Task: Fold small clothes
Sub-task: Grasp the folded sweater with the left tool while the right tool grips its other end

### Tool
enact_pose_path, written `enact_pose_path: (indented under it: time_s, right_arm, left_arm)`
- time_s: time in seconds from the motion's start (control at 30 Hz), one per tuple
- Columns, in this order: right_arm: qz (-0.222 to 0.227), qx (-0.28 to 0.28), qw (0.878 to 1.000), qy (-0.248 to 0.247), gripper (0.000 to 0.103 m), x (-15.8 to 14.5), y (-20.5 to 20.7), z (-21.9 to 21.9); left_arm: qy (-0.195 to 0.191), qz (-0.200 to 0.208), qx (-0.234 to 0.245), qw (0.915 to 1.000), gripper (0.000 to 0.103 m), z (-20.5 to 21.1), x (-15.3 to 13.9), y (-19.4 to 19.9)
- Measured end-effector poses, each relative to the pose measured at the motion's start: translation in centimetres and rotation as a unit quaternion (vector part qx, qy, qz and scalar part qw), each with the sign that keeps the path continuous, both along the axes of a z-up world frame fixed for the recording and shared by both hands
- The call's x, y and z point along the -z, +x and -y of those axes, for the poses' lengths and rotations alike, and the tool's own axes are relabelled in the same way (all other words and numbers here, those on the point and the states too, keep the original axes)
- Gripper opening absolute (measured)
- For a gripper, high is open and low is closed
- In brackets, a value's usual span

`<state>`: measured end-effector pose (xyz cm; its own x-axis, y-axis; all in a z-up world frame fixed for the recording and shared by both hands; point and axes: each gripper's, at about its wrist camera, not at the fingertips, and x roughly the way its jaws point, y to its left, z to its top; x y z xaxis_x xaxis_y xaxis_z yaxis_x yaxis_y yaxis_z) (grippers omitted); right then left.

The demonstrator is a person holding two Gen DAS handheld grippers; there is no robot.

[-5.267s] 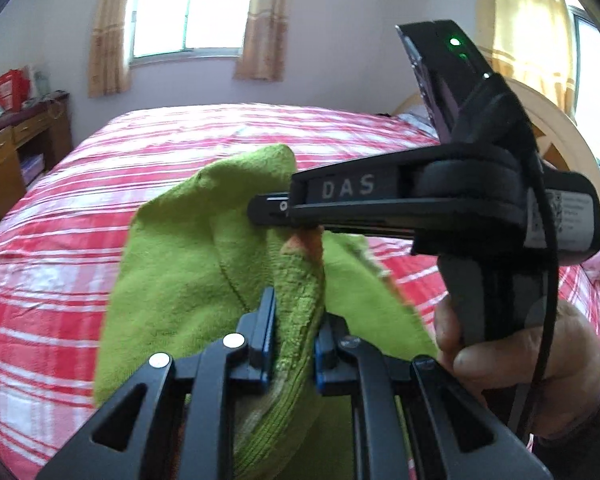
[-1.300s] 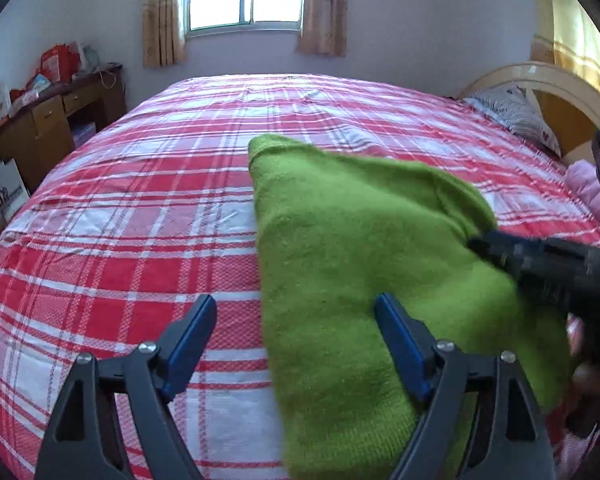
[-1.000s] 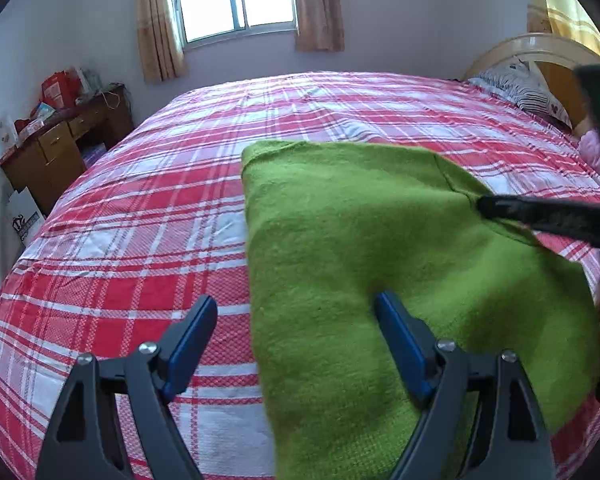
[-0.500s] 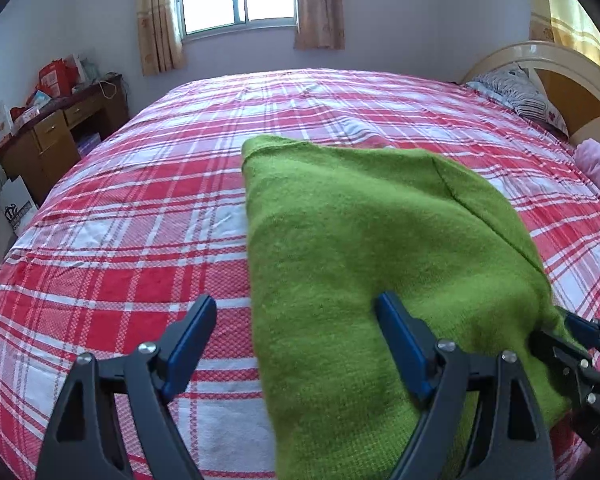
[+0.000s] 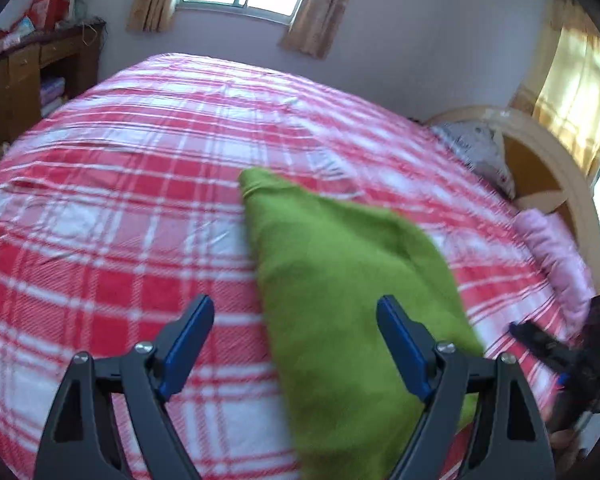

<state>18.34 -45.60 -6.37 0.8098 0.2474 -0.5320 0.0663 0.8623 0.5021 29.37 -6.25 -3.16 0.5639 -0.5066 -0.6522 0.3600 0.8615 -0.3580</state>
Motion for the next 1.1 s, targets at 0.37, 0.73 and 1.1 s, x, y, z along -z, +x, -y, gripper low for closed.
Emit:
enact_pose_path:
  time_s: [0.37, 0.73, 1.1]
  right_arm:
    - [-0.075, -0.056, 0.995, -0.022, 0.065, 4.7, 10.1, -1.4]
    - [-0.063, -0.135, 0.989, -0.007, 0.065, 5.8, 11.5, -2.2]
    - [-0.087, -0.108, 0.99, -0.001, 0.034, 4.6, 11.2, -3.5]
  left_arm:
    - [-0.042, -0.076, 0.037, 0.9955, 0.087, 2.8, 5.9, 2.6]
    - [-0.057, -0.068, 0.08, 0.9928, 0.098, 3.2, 5.7, 2.7]
    - [-0.039, -0.072, 0.071, 0.9941, 0.039, 3.3, 4.3, 1.4]
